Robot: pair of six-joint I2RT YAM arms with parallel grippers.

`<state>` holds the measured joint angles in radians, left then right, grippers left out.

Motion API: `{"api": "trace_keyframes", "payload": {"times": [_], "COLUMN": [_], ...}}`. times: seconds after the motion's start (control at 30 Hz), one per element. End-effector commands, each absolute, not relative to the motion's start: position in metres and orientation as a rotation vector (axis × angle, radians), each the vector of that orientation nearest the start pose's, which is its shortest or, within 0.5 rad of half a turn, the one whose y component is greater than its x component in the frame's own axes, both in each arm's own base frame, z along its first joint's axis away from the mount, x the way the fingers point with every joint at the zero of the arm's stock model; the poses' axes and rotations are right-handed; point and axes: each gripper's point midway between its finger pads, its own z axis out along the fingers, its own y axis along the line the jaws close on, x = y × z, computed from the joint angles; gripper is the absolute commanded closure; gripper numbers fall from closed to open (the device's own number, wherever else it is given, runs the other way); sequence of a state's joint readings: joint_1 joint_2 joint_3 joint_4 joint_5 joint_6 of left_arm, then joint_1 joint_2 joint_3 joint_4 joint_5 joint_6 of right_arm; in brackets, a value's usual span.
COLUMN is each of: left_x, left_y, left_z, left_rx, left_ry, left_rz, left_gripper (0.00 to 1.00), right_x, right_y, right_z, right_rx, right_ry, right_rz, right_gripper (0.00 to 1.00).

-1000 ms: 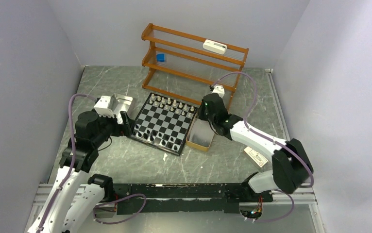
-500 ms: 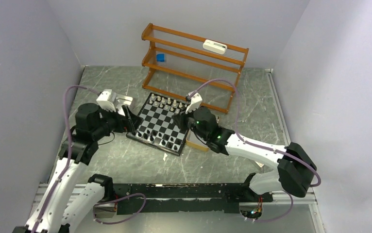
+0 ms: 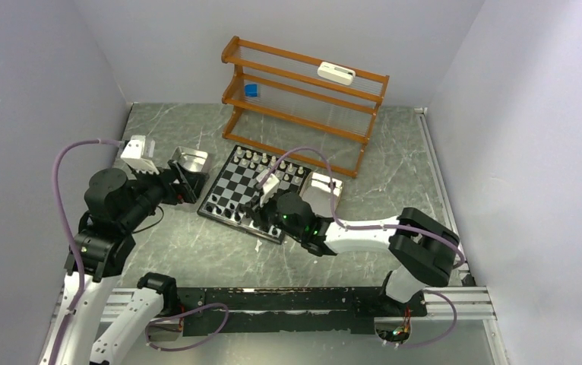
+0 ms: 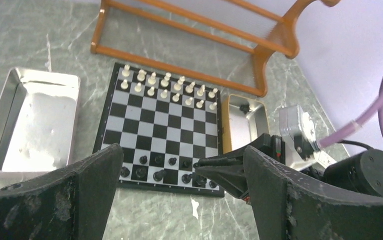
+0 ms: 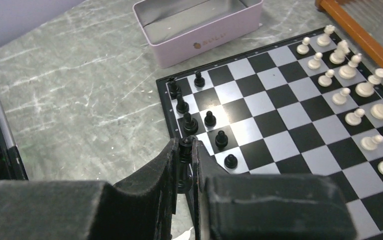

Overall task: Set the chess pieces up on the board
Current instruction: Place the chess piece on the chessboard.

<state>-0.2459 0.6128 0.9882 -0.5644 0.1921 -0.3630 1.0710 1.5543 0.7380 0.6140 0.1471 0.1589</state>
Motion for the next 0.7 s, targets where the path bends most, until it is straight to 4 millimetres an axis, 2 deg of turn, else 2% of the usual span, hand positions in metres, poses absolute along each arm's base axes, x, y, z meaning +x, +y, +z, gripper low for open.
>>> {"api": "trace_keyframes", "payload": {"times": [0.0, 0.07, 0.17, 0.4, 0.67], "left_x": [0.228, 0.233, 0.238, 0.235, 0.232], "left_y": [-0.099, -0.101, -0.105, -0.108, -0.105], "left_z": [0.301, 0.290, 0.285, 0.308, 0.314], "left_rx": [-0.070, -0.085, -0.082, -0.061, -0.050], "left_ry": [1.885, 1.929, 1.971, 1.897, 1.876], "left_rz": [-0.581, -0.585, -0.591, -0.626, -0.610], "left_gripper": [0.07, 0.08, 0.09, 0.08, 0.08], "right_x": [0.237, 0.236, 0.236, 0.243, 0.248], "right_y": [0.416, 0.420, 0.425, 0.431, 0.431], "right_z": [0.162, 0.157, 0.145, 0.130, 0.118], "right_rx": [-0.765, -0.783, -0.818, -0.859, -0.857], "right_ry": [1.548, 1.527, 1.520, 1.501, 1.467], "right_rz": [0.755, 0.749, 0.734, 0.682, 0.651], "right_gripper": [0.85, 0.85, 0.86, 0.85, 0.86]}}
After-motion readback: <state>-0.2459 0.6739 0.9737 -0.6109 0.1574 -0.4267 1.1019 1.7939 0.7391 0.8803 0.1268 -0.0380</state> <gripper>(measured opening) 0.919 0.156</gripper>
